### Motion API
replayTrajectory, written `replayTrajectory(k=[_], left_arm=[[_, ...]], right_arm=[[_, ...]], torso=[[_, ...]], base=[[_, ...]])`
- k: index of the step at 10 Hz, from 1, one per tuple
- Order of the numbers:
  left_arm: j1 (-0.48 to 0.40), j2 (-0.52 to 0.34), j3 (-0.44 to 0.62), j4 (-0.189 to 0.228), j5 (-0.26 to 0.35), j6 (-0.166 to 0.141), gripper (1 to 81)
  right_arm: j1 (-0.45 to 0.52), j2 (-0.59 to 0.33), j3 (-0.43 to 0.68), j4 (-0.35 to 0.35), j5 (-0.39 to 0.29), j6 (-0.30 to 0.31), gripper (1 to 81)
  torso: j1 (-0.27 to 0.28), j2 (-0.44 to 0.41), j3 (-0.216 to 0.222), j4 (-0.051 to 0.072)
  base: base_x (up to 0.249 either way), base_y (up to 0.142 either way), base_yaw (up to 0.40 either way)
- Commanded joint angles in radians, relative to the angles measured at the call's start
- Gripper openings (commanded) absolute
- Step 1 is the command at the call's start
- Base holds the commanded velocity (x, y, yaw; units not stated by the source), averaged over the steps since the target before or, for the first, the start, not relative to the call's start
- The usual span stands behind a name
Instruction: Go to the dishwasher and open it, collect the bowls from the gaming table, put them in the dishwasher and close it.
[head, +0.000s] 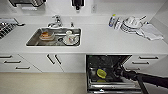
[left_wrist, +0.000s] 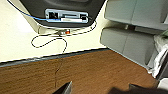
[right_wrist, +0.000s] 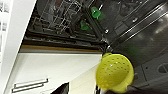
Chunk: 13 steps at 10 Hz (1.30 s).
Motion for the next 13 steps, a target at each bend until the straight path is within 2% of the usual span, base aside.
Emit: replayTrajectory(k=[1, 3, 5, 6, 9, 12, 13], left_arm=[[0.051, 0.057, -0.076, 0.014, 0.076, 0.009, 81.1], [0.040, 0.113, -0.168, 0.001, 0.081, 0.002, 81.1], [0.025, 0.149, -0.246, -0.050, 0.082, 0.002, 81.1], [0.019, 0.156, -0.269, -0.059, 0.082, 0.002, 81.1], [0.001, 0.149, -0.280, -0.061, 0.082, 0.002, 81.1], [-0.013, 0.136, -0.280, -0.061, 0.076, -0.017, 81.1], [-0.018, 0.133, -0.280, -0.061, 0.078, -0.019, 81.1]], right_arm=[[0.148, -0.078, 0.017, 0.018, -0.151, 0.016, 81.1], [0.153, -0.182, 0.056, 0.003, -0.369, 0.015, 81.1], [0.107, -0.296, 0.094, -0.043, -0.481, 0.012, 81.1], [0.067, -0.354, 0.128, -0.081, -0.525, 0.008, 81.1], [-0.068, -0.474, 0.231, -0.159, -0.545, 0.007, 81.1], [-0.286, -0.494, 0.226, -0.175, -0.542, 0.004, 81.1], [-0.338, -0.492, 0.214, -0.181, -0.535, -0.010, 81.1]], torso=[[0.000, 0.000, 0.000, 0.000], [0.000, 0.000, 0.000, 0.000], [0.000, 0.000, 0.000, 0.000], [0.000, 0.000, 0.000, 0.000], [0.000, 0.000, 0.000, 0.000], [0.000, 0.000, 0.000, 0.000], [0.064, -0.100, 0.000, 0.000]], base=[[0.000, 0.000, 0.000], [0.000, 0.000, 0.000], [0.000, 0.000, 0.000], [0.000, 0.000, 0.000], [0.000, 0.000, 0.000], [0.000, 0.000, 0.000], [0.000, 0.000, 0.000]])
